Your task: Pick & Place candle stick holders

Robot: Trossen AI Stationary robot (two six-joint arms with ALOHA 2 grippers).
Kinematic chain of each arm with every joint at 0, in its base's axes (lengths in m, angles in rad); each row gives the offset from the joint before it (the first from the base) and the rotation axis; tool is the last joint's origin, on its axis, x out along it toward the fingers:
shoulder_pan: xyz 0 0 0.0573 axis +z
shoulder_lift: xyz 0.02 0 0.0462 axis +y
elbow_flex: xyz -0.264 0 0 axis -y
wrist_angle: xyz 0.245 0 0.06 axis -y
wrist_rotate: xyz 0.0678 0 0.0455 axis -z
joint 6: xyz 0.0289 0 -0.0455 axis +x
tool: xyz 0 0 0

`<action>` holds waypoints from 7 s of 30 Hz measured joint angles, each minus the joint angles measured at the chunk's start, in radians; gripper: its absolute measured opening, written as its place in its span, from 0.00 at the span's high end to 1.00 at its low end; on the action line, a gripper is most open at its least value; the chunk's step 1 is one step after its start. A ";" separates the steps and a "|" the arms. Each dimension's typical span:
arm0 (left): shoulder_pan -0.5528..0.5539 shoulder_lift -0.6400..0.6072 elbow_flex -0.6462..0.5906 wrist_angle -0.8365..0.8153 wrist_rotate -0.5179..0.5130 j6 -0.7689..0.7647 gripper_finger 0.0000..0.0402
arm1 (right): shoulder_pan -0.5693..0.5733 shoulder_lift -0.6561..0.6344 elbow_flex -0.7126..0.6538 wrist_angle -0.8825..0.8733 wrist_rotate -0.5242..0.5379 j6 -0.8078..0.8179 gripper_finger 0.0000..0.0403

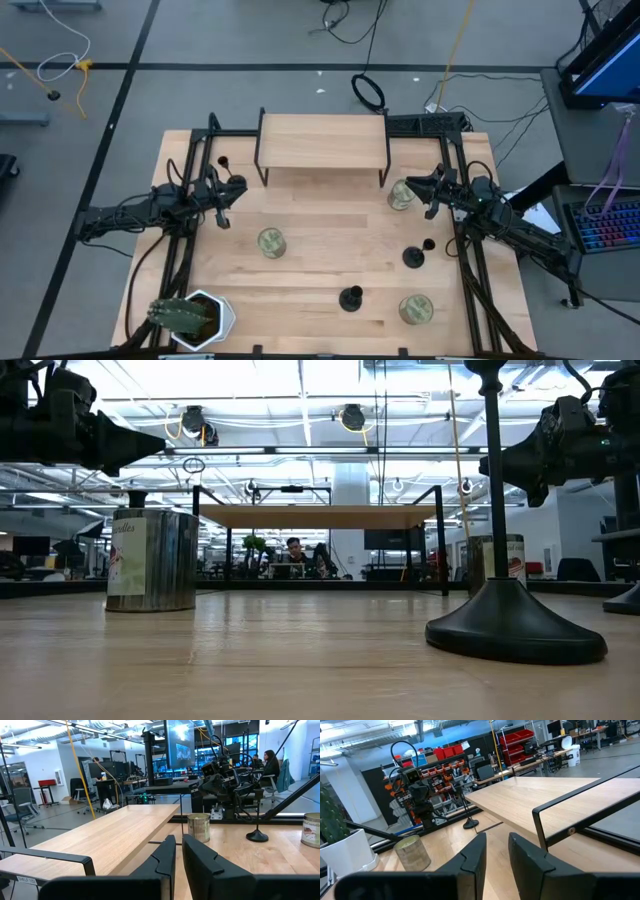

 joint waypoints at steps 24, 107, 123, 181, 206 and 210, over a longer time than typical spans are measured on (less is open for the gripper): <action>0.000 0.000 0.000 0.000 0.000 0.000 0.91 | 0.000 0.000 0.000 0.000 0.000 0.000 0.82; 0.000 0.284 0.107 -0.506 -0.592 -0.734 0.57 | 0.232 0.183 0.000 0.414 -0.237 -0.095 0.52; 0.070 0.544 0.107 -0.326 -0.785 -0.674 0.58 | 0.231 0.211 0.000 0.418 -0.235 -0.098 0.53; 0.236 1.105 1.016 -0.235 -0.337 0.024 0.97 | 0.230 0.246 0.000 0.493 -0.134 -0.073 0.54; 0.623 1.395 1.074 -0.243 0.144 -0.155 0.94 | 0.230 0.322 0.000 0.448 -0.135 -0.050 0.54; 0.627 1.409 1.075 -0.218 0.119 -0.148 0.95 | 0.230 0.322 0.000 0.448 -0.135 -0.018 0.54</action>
